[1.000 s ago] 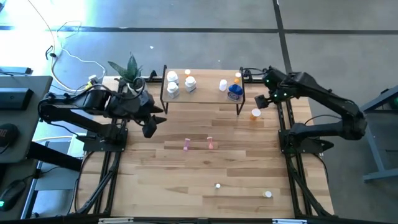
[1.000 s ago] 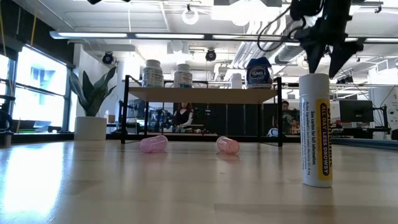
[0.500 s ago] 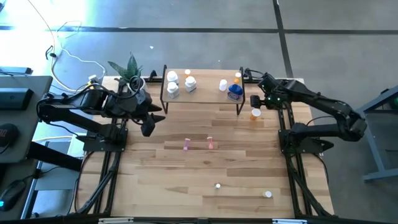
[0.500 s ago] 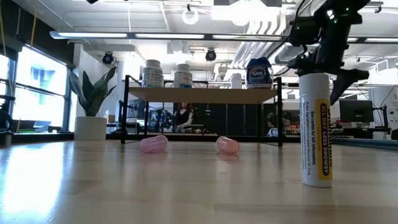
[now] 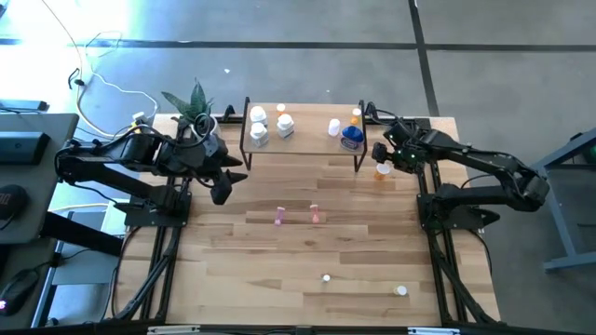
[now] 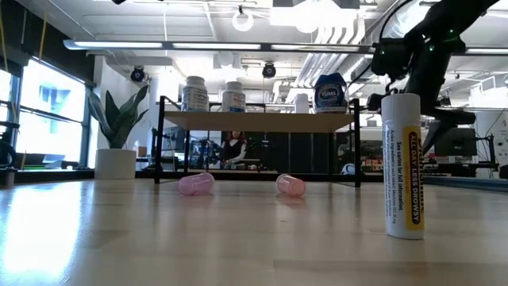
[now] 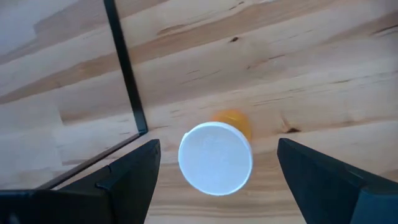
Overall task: Pick and place medicine bottles onto shelf by color
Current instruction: Put the orange pill bottle on the shelf
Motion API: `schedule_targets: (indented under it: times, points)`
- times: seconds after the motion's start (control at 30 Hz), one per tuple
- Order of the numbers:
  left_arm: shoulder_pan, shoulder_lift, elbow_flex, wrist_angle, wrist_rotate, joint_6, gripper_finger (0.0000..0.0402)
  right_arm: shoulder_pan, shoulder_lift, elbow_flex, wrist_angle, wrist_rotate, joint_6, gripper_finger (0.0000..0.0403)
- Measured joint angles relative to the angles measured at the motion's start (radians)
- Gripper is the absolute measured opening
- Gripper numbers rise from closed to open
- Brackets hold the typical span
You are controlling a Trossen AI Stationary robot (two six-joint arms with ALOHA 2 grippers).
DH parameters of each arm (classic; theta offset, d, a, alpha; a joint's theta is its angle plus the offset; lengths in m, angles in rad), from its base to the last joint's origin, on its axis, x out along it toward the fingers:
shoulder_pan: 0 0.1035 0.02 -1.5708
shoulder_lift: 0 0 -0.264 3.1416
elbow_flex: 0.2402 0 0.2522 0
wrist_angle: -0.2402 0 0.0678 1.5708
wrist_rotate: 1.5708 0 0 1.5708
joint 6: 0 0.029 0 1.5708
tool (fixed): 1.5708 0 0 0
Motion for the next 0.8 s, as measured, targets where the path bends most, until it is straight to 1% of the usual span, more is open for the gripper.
schedule_targets:
  times: [0.37, 0.63, 0.8]
  points:
    - [0.000, 0.000, 0.000, 0.000, 0.000, 0.001, 0.0204, 0.000, 0.008, -0.034, 0.047, 0.031, 0.021, 0.0314]
    - [0.000, 0.000, 0.000, 0.000, 0.000, 0.001, 0.0204, 0.000, 0.081, -0.034, 0.070, 0.020, 0.015, 0.0314]
    - [0.000, 0.000, 0.000, 0.000, 0.000, 0.001, 0.0204, 0.000, 0.093, -0.034, 0.068, 0.014, 0.014, 0.0314]
